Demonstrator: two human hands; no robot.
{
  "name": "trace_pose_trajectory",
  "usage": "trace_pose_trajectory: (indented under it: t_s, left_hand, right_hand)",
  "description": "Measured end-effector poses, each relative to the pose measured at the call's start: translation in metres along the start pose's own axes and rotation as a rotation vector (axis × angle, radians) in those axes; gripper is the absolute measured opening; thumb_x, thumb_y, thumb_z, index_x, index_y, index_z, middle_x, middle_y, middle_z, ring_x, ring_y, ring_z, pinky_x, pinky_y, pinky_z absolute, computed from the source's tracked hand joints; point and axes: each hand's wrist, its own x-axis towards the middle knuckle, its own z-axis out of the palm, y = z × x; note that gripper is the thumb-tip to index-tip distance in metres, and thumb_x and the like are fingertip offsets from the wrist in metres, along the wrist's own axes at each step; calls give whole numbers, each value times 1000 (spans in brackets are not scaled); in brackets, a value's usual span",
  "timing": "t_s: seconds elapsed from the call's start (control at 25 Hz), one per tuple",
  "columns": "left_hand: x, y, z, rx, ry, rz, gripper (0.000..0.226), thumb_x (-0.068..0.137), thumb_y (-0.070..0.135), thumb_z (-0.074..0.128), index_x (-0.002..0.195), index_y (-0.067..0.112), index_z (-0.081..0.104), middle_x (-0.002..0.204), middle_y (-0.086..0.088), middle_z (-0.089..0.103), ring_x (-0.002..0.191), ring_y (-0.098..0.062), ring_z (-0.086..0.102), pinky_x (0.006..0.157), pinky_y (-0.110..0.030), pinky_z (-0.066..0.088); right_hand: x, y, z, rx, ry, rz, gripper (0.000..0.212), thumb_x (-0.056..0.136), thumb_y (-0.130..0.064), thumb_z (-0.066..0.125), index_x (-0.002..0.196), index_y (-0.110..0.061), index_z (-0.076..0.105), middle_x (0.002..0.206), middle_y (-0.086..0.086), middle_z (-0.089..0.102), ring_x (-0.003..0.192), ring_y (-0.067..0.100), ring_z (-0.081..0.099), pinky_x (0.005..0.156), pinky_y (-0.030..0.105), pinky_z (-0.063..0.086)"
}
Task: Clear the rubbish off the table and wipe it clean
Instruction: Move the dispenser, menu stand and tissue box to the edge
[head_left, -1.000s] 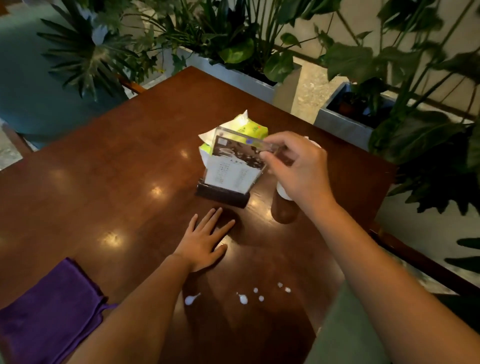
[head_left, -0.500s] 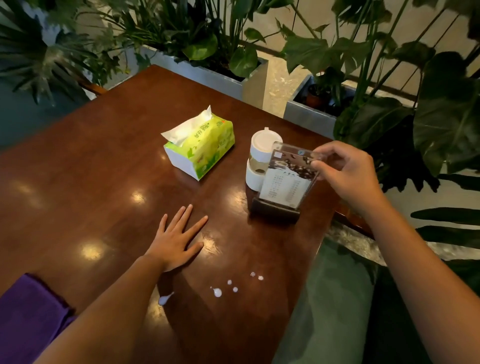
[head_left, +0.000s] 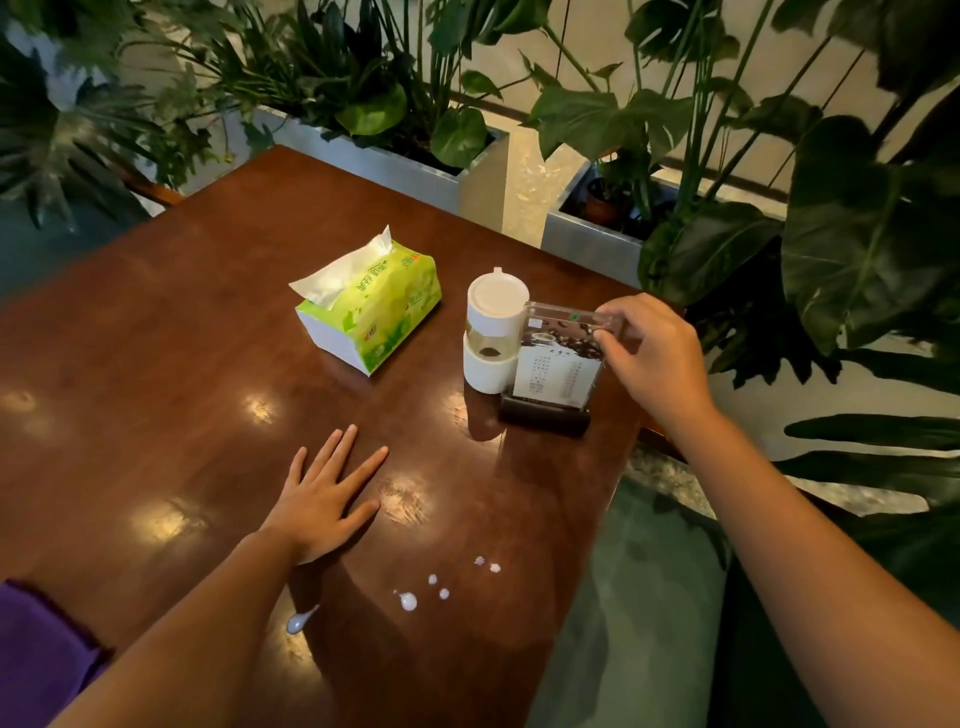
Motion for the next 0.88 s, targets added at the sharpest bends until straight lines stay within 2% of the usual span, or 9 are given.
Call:
trace_pose_trajectory:
  t_s: [0.32, 0.44, 0.52, 0.6, 0.72, 0.8, 0.88]
  left_hand:
    - [-2, 1, -1, 11, 6, -6, 74, 70, 81, -11, 138, 51, -16, 151, 3, -27, 138, -16, -28, 111, -47, -15]
    - [-1, 2, -1, 12, 8, -8, 73, 72, 81, -8, 139, 51, -15, 152, 2, -26, 138, -16, -28, 111, -47, -15]
    - [-2, 2, -2, 17, 3, -11, 72, 73, 80, -6, 139, 51, -15, 152, 2, -26, 138, -16, -28, 111, -47, -15]
    - [-2, 3, -2, 27, 3, -14, 70, 76, 77, 0, 139, 50, -15, 154, 1, -23, 139, -16, -27, 111, -47, -14]
    - [0, 6, -5, 60, 38, -32, 71, 78, 68, 11, 144, 47, -4, 158, -3, -10, 143, -19, -16, 112, -51, -7]
    - [6, 10, -8, 82, 44, -25, 68, 82, 65, 18, 144, 46, 0, 159, -5, -9, 143, -20, -15, 111, -55, -6]
    - [15, 10, -9, 79, 35, -9, 63, 88, 63, 22, 143, 49, -6, 158, -3, -14, 141, -19, -21, 109, -60, -9]
  right_hand:
    - [-13, -7, 5, -42, 41, 48, 22, 83, -12, 63, 105, -15, 62, 99, 6, 65, 87, 22, 61, 71, 44, 56]
    - [-23, -12, 8, -87, 83, 94, 31, 82, -15, 65, 112, -14, 60, 108, 8, 65, 99, 25, 60, 80, 42, 54]
    - [-27, -17, 8, -150, 111, 79, 41, 81, -16, 66, 121, -12, 56, 118, 12, 60, 113, 28, 54, 92, 45, 49]
    - [-32, -26, 10, -245, 145, 0, 47, 82, -19, 65, 126, -12, 51, 127, 15, 55, 125, 30, 45, 103, 50, 39]
    - [-41, -51, 36, -219, 136, -231, 38, 84, -19, 60, 121, -12, 54, 125, 16, 56, 124, 31, 44, 104, 51, 36]
    - [-39, -74, 68, -144, 47, -352, 34, 85, -19, 58, 117, -10, 58, 122, 17, 59, 119, 34, 49, 102, 50, 38]
    - [-21, -95, 103, -120, -73, -393, 38, 83, -18, 60, 120, -9, 58, 124, 17, 58, 120, 35, 51, 101, 48, 39]
